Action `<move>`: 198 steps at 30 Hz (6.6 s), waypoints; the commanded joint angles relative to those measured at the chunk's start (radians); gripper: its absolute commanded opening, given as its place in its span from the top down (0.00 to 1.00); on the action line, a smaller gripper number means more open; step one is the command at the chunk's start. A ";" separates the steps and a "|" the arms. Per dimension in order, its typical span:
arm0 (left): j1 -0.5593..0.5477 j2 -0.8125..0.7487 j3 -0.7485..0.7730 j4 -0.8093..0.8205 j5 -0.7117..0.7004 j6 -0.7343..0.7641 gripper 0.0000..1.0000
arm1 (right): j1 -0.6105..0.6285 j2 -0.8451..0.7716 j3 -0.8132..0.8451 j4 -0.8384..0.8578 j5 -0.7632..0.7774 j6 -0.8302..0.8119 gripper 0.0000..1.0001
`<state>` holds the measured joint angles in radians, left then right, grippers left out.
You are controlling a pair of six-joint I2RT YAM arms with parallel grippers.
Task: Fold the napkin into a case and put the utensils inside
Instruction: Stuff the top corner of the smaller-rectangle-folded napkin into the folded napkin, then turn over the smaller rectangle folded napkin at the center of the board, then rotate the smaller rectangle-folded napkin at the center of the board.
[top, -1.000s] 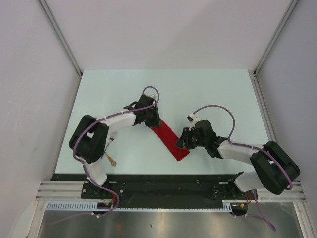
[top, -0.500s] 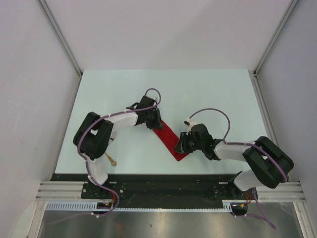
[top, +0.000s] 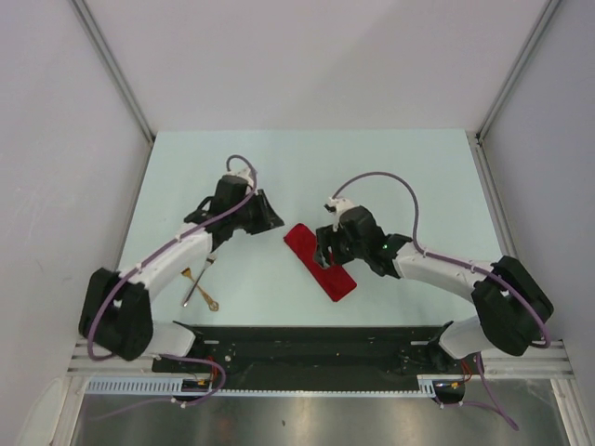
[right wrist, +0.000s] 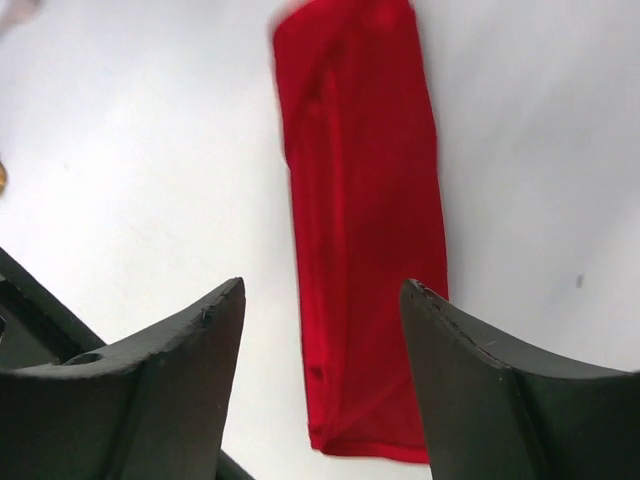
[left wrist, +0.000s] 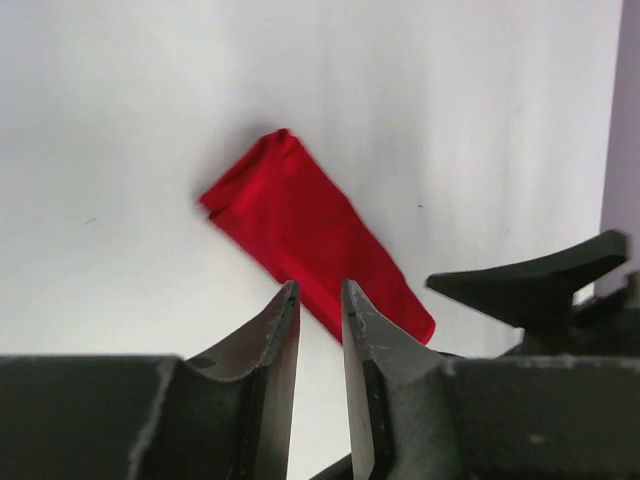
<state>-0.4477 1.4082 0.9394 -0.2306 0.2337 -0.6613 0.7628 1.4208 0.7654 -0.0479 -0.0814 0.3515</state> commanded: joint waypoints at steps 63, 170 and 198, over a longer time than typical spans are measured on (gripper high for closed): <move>0.138 -0.506 -0.174 -0.156 0.027 0.017 0.62 | 0.004 0.351 0.258 0.325 -0.472 0.290 1.00; 0.035 -0.088 0.154 -0.035 0.209 0.057 0.55 | 0.075 0.087 -0.118 -0.046 0.437 0.334 0.63; 0.001 0.801 0.829 -0.282 -0.139 0.151 0.94 | -0.336 0.429 0.287 -0.035 0.169 0.270 0.65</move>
<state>-0.4244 2.1906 1.7458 -0.4442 0.1486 -0.4973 0.3878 1.8637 1.0760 -0.0502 0.1146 0.5610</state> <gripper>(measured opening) 0.081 0.355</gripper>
